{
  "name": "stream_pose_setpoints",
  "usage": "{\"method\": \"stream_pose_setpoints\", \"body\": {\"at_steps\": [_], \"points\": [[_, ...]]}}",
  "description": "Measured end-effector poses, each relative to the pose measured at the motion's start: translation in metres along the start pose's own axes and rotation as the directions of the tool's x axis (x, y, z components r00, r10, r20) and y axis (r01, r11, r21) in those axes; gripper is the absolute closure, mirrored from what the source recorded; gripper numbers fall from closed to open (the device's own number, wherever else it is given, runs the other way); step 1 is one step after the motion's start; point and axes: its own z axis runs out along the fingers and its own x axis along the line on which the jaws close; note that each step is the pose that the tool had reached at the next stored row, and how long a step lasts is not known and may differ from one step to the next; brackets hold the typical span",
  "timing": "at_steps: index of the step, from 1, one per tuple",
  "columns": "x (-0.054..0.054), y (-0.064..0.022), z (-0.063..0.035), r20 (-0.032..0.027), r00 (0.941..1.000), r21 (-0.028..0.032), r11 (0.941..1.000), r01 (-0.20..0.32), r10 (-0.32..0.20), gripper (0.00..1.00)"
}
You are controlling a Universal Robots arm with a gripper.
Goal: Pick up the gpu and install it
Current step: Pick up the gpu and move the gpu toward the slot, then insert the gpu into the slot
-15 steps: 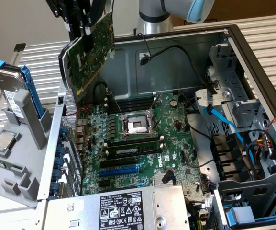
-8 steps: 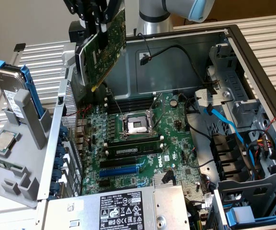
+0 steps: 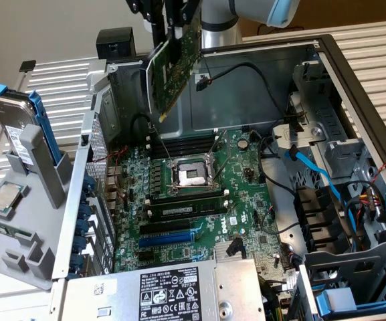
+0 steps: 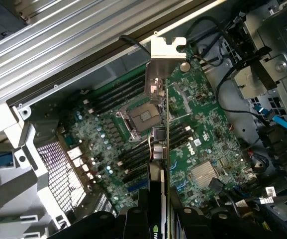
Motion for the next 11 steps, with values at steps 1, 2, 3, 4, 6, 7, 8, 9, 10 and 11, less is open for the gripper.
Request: {"method": "stream_pose_setpoints", "body": {"at_steps": [1,2,3,4,6,7,8,9,10,11], "points": [[-0.004,0.0023,-0.0002,-0.0003,1.0000,-0.0001,1.0000,0.000,0.000,0.73],[-0.008,0.0045,-0.0003,-0.0006,1.0000,-0.0002,1.0000,0.000,0.000,0.73],[-0.012,0.0066,-0.0004,-0.0009,1.0000,-0.0003,1.0000,0.000,0.000,0.73],[-0.016,0.0089,-0.0006,-0.0012,1.0000,-0.0003,1.0000,0.000,0.000,0.73],[-0.024,0.0131,-0.0008,-0.0018,1.0000,-0.0002,1.0000,0.000,0.000,0.73],[-0.025,0.0140,-0.0009,-0.0023,1.0000,0.0001,1.0000,0.000,0.000,0.73],[-0.025,0.0140,-0.0008,-0.0028,1.0000,0.0003,1.0000,0.000,0.000,0.73],[-0.025,0.0140,-0.0009,-0.0028,1.0000,0.0003,1.0000,0.000,0.000,0.73],[-0.026,0.0140,-0.0008,-0.0029,1.0000,0.0003,1.0000,0.000,0.000,0.73],[-0.025,0.0140,-0.0008,-0.0029,1.0000,0.0003,1.0000,0.000,0.000,0.73]]}}
